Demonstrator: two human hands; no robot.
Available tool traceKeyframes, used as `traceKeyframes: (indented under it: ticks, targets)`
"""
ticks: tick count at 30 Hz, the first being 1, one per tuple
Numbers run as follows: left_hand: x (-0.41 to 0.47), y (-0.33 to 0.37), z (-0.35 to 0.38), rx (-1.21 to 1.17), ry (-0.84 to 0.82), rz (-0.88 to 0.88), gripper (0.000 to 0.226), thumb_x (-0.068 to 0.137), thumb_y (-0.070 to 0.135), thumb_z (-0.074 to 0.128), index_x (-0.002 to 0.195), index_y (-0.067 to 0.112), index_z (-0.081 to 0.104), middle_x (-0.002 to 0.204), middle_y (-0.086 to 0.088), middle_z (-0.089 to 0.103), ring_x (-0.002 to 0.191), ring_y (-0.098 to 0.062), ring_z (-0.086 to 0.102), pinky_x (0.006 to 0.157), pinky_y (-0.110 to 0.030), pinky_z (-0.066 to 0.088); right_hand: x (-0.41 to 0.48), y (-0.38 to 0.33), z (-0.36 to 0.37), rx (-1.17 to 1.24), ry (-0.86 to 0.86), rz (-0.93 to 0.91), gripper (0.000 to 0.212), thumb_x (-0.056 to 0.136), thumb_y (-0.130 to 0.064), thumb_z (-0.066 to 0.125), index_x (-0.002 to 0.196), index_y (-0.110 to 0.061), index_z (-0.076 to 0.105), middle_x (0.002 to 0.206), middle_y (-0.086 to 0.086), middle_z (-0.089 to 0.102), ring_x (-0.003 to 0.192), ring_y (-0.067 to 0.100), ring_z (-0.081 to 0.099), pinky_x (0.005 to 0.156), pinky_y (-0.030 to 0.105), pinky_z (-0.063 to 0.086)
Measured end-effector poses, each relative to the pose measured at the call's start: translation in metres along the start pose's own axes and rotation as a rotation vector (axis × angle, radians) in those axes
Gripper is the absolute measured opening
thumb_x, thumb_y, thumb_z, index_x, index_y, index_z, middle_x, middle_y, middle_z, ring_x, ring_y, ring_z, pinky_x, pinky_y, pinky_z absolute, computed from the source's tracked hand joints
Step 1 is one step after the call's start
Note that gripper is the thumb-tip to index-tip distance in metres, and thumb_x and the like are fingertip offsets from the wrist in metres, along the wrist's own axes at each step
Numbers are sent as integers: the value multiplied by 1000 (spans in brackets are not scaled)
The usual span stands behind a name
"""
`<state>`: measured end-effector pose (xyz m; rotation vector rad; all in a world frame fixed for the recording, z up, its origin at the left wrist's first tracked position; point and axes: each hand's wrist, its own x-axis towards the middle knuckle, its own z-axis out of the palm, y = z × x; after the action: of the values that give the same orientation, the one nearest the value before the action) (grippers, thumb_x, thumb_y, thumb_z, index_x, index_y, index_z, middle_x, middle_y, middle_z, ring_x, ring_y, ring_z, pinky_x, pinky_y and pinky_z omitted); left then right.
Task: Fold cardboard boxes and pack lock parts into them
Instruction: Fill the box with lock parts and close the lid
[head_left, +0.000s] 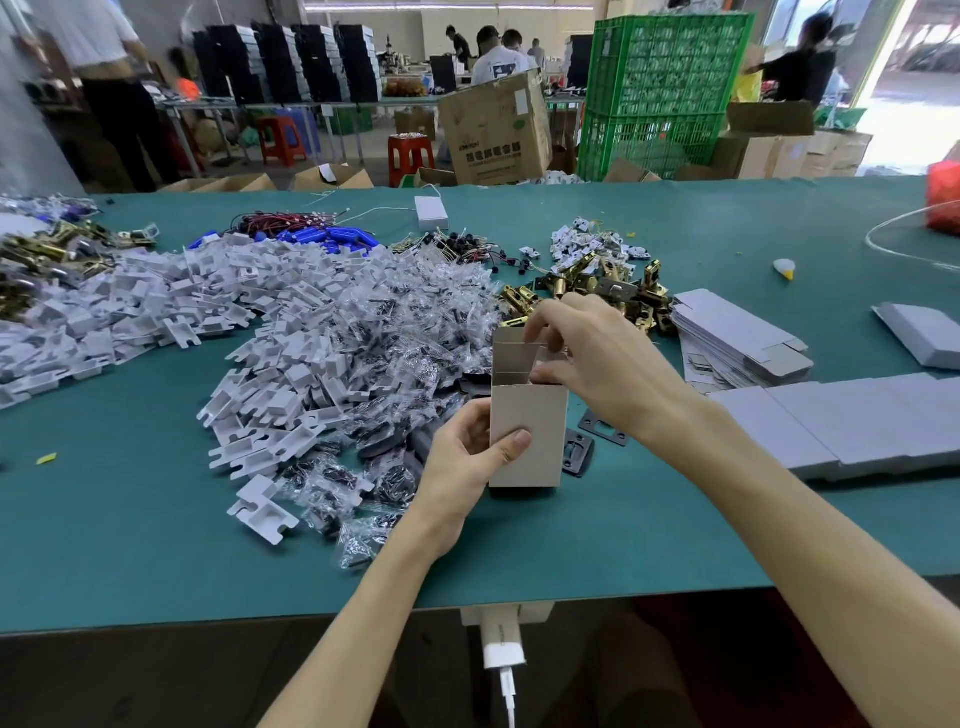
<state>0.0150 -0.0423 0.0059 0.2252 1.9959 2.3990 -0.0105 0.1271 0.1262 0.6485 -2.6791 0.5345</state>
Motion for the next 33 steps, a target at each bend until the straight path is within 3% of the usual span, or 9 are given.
traceKeyframes:
  ticks: [6, 14, 20, 24, 29, 31, 33]
  targets:
    - [0, -2, 0, -4, -5, 8, 41, 83, 21, 79, 121, 12, 66, 117, -7, 76, 108, -18, 71, 94, -36, 59, 4, 2, -3, -79, -38, -40, 14, 89, -24, 78, 98, -18, 69, 102, -4, 56, 103, 16, 47, 84, 34, 47]
    - [0, -1, 0, -14, -2, 1, 43, 81, 22, 80, 121, 13, 66, 116, -5, 77, 108, -16, 71, 92, -32, 60, 4, 2, -5, -125, -70, -38, 15, 90, -27, 77, 97, -15, 71, 104, -2, 59, 104, 18, 48, 87, 41, 51]
    - [0, 1, -3, -108, 18, -60, 45, 85, 22, 76, 127, 10, 66, 121, -11, 75, 115, -30, 70, 96, -43, 59, 7, -7, -10, -109, -69, -32, 12, 93, -23, 73, 100, -14, 69, 103, 1, 57, 104, 21, 51, 87, 39, 50]
    - [-2, 4, -2, -146, -9, -116, 46, 90, 24, 70, 131, 6, 64, 126, -14, 73, 112, -28, 69, 98, -45, 57, 20, -14, -10, -153, -153, -5, 5, 95, -13, 66, 98, -13, 69, 99, 1, 61, 100, 23, 58, 87, 42, 53]
    - [-4, 10, 0, -269, -99, -243, 48, 97, 29, 62, 131, -6, 61, 125, -17, 72, 107, -25, 71, 84, -30, 60, 34, -16, -6, -202, -283, 31, 29, 101, -29, 60, 93, -4, 71, 91, 10, 71, 87, 28, 65, 78, 42, 55]
    - [-4, 11, 0, -260, -116, -244, 46, 100, 26, 63, 133, -6, 60, 127, -19, 71, 108, -27, 70, 85, -32, 60, 32, -15, -4, -176, -342, 38, 39, 102, -43, 59, 86, -7, 68, 82, 7, 67, 77, 25, 61, 67, 37, 48]
    - [-4, 11, 0, -235, -105, -231, 46, 98, 22, 67, 136, -2, 59, 131, -21, 69, 113, -32, 68, 93, -40, 59, 28, -13, -2, -149, -370, 38, 40, 101, -45, 60, 89, -8, 69, 85, 6, 67, 81, 24, 61, 69, 37, 47]
